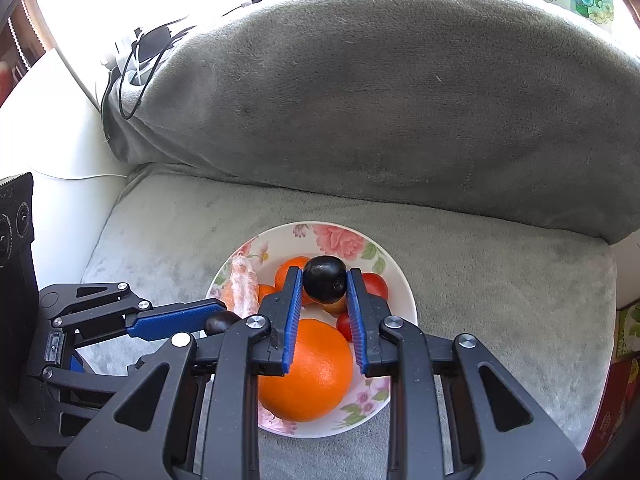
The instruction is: Organize fruits
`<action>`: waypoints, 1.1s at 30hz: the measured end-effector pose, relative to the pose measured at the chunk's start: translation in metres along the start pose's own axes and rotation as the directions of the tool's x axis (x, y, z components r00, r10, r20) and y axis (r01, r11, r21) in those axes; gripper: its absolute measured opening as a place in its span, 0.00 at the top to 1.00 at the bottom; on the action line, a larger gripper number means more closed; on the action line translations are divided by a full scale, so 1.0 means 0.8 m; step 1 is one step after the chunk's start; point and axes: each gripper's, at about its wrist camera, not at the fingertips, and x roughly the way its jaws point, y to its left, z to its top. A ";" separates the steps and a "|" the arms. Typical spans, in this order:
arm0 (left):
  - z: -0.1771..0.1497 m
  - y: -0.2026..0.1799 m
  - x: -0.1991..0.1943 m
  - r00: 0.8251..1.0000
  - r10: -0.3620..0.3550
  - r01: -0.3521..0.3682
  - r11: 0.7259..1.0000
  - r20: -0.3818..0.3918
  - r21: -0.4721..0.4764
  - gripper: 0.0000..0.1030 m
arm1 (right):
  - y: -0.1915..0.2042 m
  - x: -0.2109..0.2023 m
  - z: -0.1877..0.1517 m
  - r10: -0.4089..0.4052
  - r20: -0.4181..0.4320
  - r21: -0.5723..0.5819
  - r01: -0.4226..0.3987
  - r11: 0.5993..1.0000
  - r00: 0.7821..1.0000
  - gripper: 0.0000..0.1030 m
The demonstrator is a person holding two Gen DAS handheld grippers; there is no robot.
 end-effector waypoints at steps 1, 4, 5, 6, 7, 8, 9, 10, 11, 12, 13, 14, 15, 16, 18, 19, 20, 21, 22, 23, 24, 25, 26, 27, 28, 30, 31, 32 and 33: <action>0.000 0.000 0.000 1.000 0.001 -0.001 1.000 0.000 0.000 0.79 | -0.001 0.000 0.000 0.002 0.001 0.003 -0.002 1.000 1.000 0.77; 0.001 0.000 0.000 1.000 0.004 -0.004 1.000 -0.001 -0.001 0.78 | -0.001 0.000 0.001 0.002 0.000 0.008 -0.002 1.000 1.000 0.77; 0.001 0.000 0.000 1.000 0.005 -0.005 1.000 0.000 -0.001 0.74 | -0.001 0.000 0.001 0.001 0.002 0.008 -0.001 1.000 1.000 0.71; 0.001 -0.001 0.000 1.000 0.005 -0.005 1.000 0.001 0.000 0.70 | -0.001 -0.001 0.002 -0.001 0.007 0.007 0.001 1.000 1.000 0.62; 0.001 -0.001 0.000 1.000 0.005 -0.005 1.000 0.002 0.000 0.69 | 0.000 -0.002 0.002 -0.003 0.013 0.006 0.003 1.000 1.000 0.57; 0.001 -0.001 0.000 1.000 0.005 -0.005 1.000 0.000 0.000 0.69 | 0.000 -0.004 0.002 -0.002 0.020 0.006 0.002 1.000 1.000 0.51; 0.001 -0.001 0.001 1.000 0.005 -0.005 1.000 -0.001 0.001 0.69 | 0.000 -0.005 0.002 -0.001 0.022 0.008 0.000 1.000 1.000 0.51; 0.001 0.000 0.001 1.000 0.006 -0.006 1.000 -0.001 0.001 0.69 | 0.000 -0.005 0.003 0.000 0.023 0.010 0.000 1.000 1.000 0.51; 0.002 0.000 0.001 1.000 0.008 -0.008 1.000 -0.002 0.000 0.68 | 0.000 -0.006 0.003 0.000 0.024 0.011 0.000 1.000 1.000 0.51; 0.002 0.000 0.001 1.000 0.008 -0.008 1.000 -0.002 -0.001 0.67 | 0.000 -0.007 0.003 -0.001 0.025 0.012 0.001 1.000 1.000 0.51; 0.002 0.001 0.001 1.000 0.009 -0.009 1.000 -0.002 -0.002 0.66 | 0.000 -0.007 0.003 -0.002 0.025 0.014 0.001 1.000 1.000 0.51; 0.003 0.001 0.001 1.000 0.011 -0.011 1.000 0.000 -0.002 0.63 | -0.001 -0.008 0.003 -0.003 0.026 0.016 0.003 1.000 1.000 0.50; 0.003 0.001 0.000 1.000 0.012 -0.012 1.000 0.002 -0.002 0.60 | -0.002 -0.009 0.003 -0.006 0.028 0.018 0.006 1.000 1.000 0.47; 0.003 0.001 -0.001 1.000 0.012 -0.012 1.000 0.004 -0.001 0.59 | -0.002 -0.011 0.002 -0.009 0.033 0.022 0.009 1.000 0.999 0.45; 0.003 0.002 -0.003 1.000 0.015 -0.015 1.000 0.004 0.000 0.56 | -0.004 -0.015 0.001 -0.014 0.041 0.030 0.013 0.999 0.999 0.37; 0.003 0.003 -0.004 1.000 0.016 -0.016 1.000 0.004 -0.001 0.53 | -0.004 -0.016 0.001 -0.016 0.045 0.034 0.014 0.999 0.999 0.36; 0.002 0.003 -0.005 1.000 0.017 -0.017 1.000 0.006 -0.003 0.47 | -0.004 -0.018 0.001 -0.017 0.048 0.037 0.016 0.999 0.999 0.34; 0.002 0.004 -0.006 1.000 0.019 -0.019 1.000 0.007 -0.004 0.46 | -0.005 -0.019 0.001 -0.021 0.050 0.039 0.019 0.999 0.999 0.33; 0.002 0.005 -0.008 1.000 0.022 -0.022 1.000 0.006 -0.006 0.46 | -0.005 -0.021 0.001 -0.026 0.052 0.041 0.024 0.999 0.998 0.33; 0.002 0.006 -0.008 1.000 0.026 -0.026 1.000 0.004 -0.007 0.46 | -0.005 -0.023 0.001 -0.032 0.054 0.041 0.030 0.999 0.998 0.30; 0.003 0.006 -0.009 1.000 0.029 -0.029 1.000 0.000 -0.008 0.42 | -0.005 -0.025 0.000 -0.039 0.057 0.040 0.037 0.999 0.998 0.28; 0.003 0.007 -0.009 0.999 0.032 -0.032 0.999 -0.003 -0.010 0.40 | -0.004 -0.027 0.000 -0.047 0.061 0.039 0.045 0.998 0.997 0.26; 0.003 0.006 -0.010 0.999 0.035 -0.035 0.999 -0.003 -0.011 0.37 | -0.004 -0.029 0.000 -0.051 0.066 0.039 0.049 0.998 0.997 0.24; 0.004 0.007 -0.011 0.999 0.039 -0.039 0.999 -0.002 -0.011 0.37 | -0.004 -0.031 0.000 -0.056 0.069 0.041 0.053 0.998 0.996 0.22; 0.004 0.007 -0.012 0.999 0.044 -0.044 0.999 -0.001 -0.012 0.37 | -0.004 -0.033 0.000 -0.060 0.072 0.045 0.057 0.997 0.996 0.22; 0.005 0.008 -0.013 0.999 0.052 -0.052 0.999 -0.002 -0.014 0.37 | -0.006 -0.037 0.000 -0.069 0.076 0.054 0.065 0.996 0.995 0.19; 0.005 0.009 -0.014 0.998 0.056 -0.056 0.998 -0.003 -0.016 0.37 | -0.007 -0.039 -0.001 -0.073 0.078 0.059 0.069 0.996 0.994 0.19; 0.005 0.010 -0.014 0.998 0.060 -0.060 0.998 -0.004 -0.019 0.37 | -0.008 -0.041 -0.001 -0.076 0.081 0.064 0.071 0.995 0.994 0.18; 0.006 0.011 -0.014 0.998 0.062 -0.062 0.998 -0.007 -0.023 0.37 | -0.009 -0.043 -0.001 -0.079 0.083 0.070 0.074 0.995 0.993 0.18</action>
